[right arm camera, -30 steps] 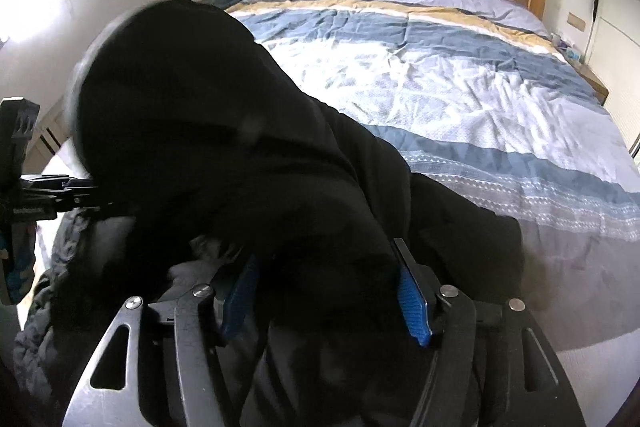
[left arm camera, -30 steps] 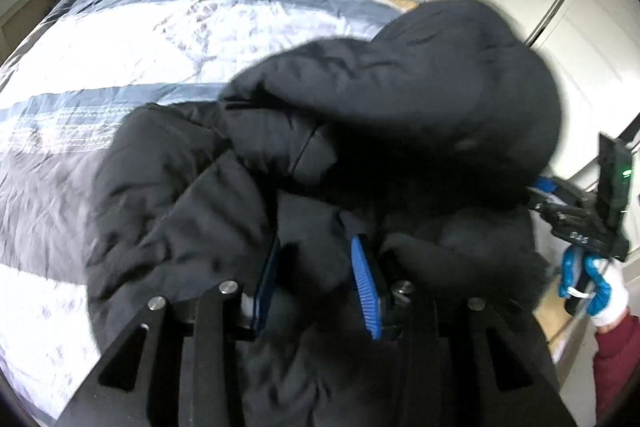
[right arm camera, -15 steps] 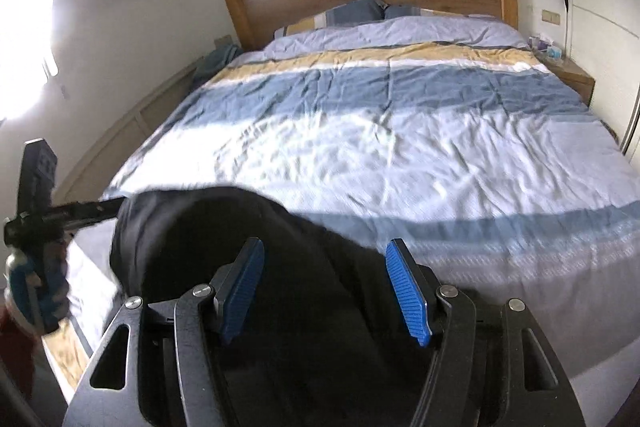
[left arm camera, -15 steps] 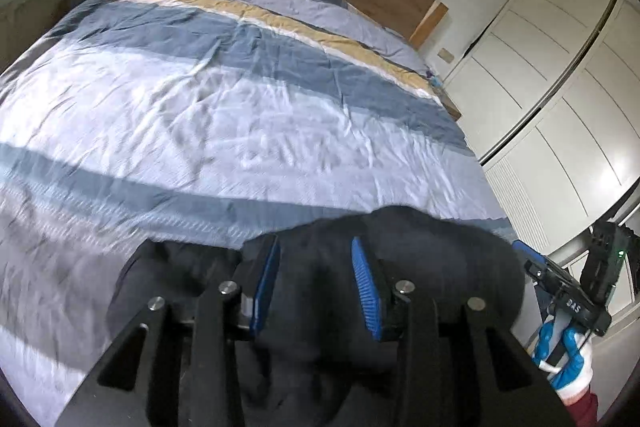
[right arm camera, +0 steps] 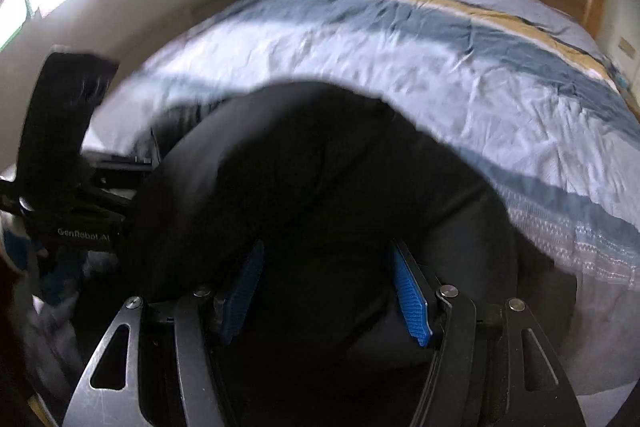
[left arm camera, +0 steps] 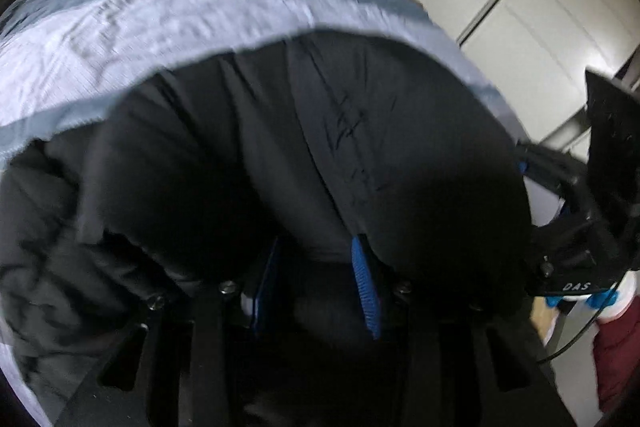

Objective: Fold large clothes

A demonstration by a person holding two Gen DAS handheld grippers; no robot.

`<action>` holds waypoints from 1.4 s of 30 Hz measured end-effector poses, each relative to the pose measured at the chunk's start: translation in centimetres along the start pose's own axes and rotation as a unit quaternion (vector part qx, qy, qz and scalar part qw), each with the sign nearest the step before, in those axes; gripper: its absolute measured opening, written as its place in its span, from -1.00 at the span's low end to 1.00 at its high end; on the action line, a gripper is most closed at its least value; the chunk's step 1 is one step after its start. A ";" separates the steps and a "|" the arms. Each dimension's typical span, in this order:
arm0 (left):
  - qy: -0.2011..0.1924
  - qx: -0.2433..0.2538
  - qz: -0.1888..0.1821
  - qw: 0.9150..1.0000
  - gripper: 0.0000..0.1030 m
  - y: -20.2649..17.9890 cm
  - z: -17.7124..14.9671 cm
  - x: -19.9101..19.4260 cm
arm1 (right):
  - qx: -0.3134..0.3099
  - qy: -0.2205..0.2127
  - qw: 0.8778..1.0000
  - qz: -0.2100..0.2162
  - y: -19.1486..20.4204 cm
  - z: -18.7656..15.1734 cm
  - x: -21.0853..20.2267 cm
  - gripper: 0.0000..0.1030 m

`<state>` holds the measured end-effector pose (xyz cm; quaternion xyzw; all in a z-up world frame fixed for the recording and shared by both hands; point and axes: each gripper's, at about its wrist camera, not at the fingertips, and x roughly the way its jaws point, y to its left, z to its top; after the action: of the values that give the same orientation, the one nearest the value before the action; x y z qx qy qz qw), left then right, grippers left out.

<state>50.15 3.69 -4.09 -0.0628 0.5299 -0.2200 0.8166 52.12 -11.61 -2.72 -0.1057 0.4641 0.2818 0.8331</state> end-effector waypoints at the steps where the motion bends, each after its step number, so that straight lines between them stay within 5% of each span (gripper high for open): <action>1: 0.004 0.006 0.005 1.000 -0.31 -0.3 -0.1 0.6 | -0.009 0.007 1.000 -0.004 -0.1 -0.4 0.2 0.22; 16: 0.005 -0.040 0.044 0.998 -0.32 2.5 -0.3 5.4 | -0.006 0.049 0.998 -0.040 -2.5 -1.4 7.7 0.24; 26: -0.080 -0.053 0.022 0.995 -0.31 3.0 -1.5 -4.7 | -0.009 0.008 0.999 -0.047 -2.4 -2.0 -0.6 0.23; 30: -0.107 -0.073 0.050 0.990 -0.31 5.2 0.4 -7.5 | 0.011 -0.033 0.999 -0.039 -2.6 -0.4 -4.2 0.23; 36: -0.089 -0.104 0.073 0.988 -0.31 7.7 1.9 -5.5 | 0.044 -0.061 0.997 -0.014 -2.0 3.4 -3.0 0.26; 42: -0.046 -0.084 0.088 0.992 -0.30 7.2 -0.4 -1.5 | 0.010 0.005 1.000 -0.010 0.6 1.7 3.2 0.25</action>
<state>51.42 10.80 -5.40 -0.0944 0.5122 -0.0990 0.8479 54.34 -9.21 -4.45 -0.1037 0.4695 0.2685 0.8347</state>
